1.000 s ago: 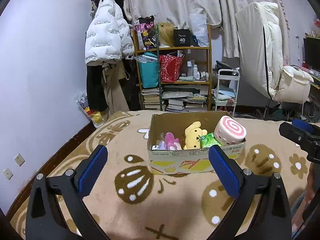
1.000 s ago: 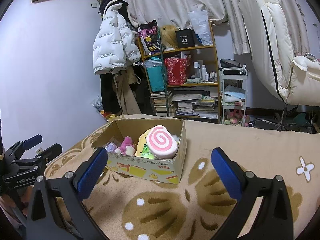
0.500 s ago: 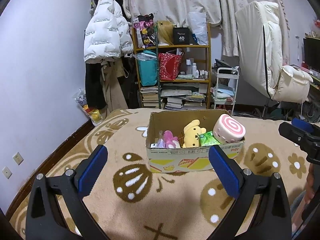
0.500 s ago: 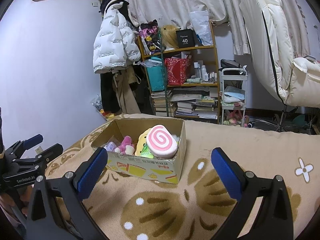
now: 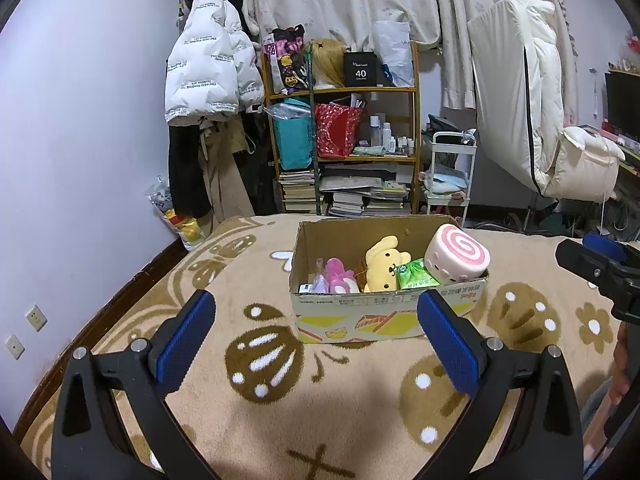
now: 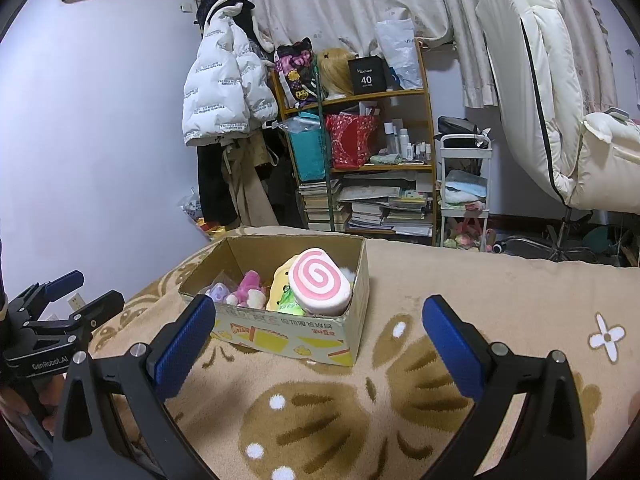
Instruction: Organize soft objects
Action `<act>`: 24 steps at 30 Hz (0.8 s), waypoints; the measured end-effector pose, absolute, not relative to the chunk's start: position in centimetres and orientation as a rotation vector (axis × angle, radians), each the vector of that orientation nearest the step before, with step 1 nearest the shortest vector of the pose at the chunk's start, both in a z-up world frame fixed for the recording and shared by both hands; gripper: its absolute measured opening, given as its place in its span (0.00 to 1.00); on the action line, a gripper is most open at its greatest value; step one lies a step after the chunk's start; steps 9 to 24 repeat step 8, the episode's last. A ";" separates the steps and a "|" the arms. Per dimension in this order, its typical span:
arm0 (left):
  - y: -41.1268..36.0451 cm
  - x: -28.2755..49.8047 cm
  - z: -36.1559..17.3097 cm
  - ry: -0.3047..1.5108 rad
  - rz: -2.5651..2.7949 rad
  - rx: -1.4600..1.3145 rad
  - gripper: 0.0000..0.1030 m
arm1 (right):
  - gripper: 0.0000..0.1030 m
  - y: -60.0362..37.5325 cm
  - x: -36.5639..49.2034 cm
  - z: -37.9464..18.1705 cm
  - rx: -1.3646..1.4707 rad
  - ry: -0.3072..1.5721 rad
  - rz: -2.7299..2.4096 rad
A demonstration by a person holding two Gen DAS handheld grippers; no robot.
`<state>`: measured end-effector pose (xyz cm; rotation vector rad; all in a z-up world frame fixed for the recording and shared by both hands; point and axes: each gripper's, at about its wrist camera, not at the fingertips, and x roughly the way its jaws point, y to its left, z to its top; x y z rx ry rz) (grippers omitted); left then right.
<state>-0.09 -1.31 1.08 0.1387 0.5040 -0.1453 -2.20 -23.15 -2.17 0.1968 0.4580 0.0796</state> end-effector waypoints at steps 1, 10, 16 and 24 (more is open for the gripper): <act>-1.3 -0.1 1.1 0.502 -0.144 0.139 0.97 | 1.00 -23.2 -2.2 -2.2 0.197 0.458 0.080; -1.4 -0.3 1.1 0.506 -0.141 0.129 0.97 | 1.00 -23.3 -2.2 -2.2 0.196 0.461 0.081; -1.4 -0.3 1.1 0.506 -0.141 0.129 0.97 | 1.00 -23.3 -2.2 -2.2 0.196 0.461 0.081; -1.4 -0.3 1.1 0.506 -0.141 0.129 0.97 | 1.00 -23.3 -2.2 -2.2 0.196 0.461 0.081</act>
